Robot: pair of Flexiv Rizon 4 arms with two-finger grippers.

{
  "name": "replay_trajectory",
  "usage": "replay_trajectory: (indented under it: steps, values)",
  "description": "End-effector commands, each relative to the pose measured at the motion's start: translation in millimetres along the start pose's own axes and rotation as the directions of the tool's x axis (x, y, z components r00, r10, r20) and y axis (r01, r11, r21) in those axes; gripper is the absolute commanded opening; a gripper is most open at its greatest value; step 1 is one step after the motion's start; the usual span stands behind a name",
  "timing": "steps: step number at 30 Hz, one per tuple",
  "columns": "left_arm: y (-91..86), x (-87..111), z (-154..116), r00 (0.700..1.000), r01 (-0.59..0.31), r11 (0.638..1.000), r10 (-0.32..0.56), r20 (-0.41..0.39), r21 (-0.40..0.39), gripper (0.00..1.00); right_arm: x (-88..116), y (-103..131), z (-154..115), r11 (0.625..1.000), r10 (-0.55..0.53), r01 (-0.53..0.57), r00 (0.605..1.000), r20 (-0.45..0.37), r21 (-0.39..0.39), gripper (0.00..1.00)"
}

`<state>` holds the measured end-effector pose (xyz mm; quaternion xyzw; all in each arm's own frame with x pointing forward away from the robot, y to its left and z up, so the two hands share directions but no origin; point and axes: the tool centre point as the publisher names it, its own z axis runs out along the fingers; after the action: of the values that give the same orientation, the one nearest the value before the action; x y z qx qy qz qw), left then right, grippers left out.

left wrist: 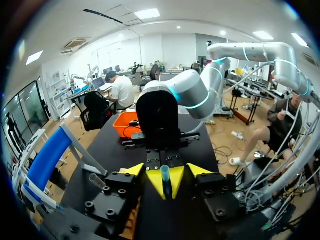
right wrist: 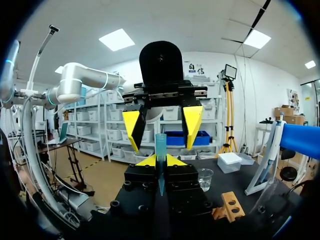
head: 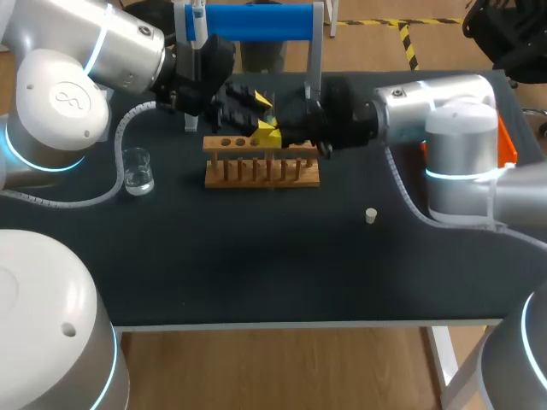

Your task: Invert the test tube, pick up the pipette, mount the tip to pipette, aspirate from beaker and dispense into the tube, eject the tip, return the pipette, and cap with the stopper.

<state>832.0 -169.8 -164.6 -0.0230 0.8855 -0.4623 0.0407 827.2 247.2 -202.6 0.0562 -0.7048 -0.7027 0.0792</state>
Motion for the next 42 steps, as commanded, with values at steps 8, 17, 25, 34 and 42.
replay_trajectory:
  steps: [8,17,25,34,42]
  values:
    - [-0.2,0.4,-0.7,1.0,0.0,1.0,0.0,-0.001,-0.002,1.0,35.0,-6.7,-73.6,1.0,-0.016,0.016,0.999,0.037,-0.012,0.0]
    - [-0.2,0.4,-0.7,1.0,0.0,1.0,0.0,-0.001,-0.002,1.0,58.1,-14.6,-132.4,0.999,-0.043,0.043,0.997,0.063,0.001,0.0]
    - [-0.2,0.4,-0.7,1.0,0.0,1.0,0.0,-0.001,-0.002,1.0,74.4,-23.9,-169.1,0.998,-0.06,0.059,0.994,0.09,0.017,0.0]
    - [-0.2,0.4,-0.7,1.0,0.0,1.0,0.0,-0.001,-0.002,1.0,86.8,-38.6,-195.3,0.999,-0.043,0.04,0.994,0.104,0.034,0.0]
    - [-0.2,0.4,-0.7,1.0,0.0,1.0,0.0,-0.001,-0.002,1.0,94.4,-46.5,-206.3,0.999,-0.03,0.027,0.994,0.103,0.03,0.0]
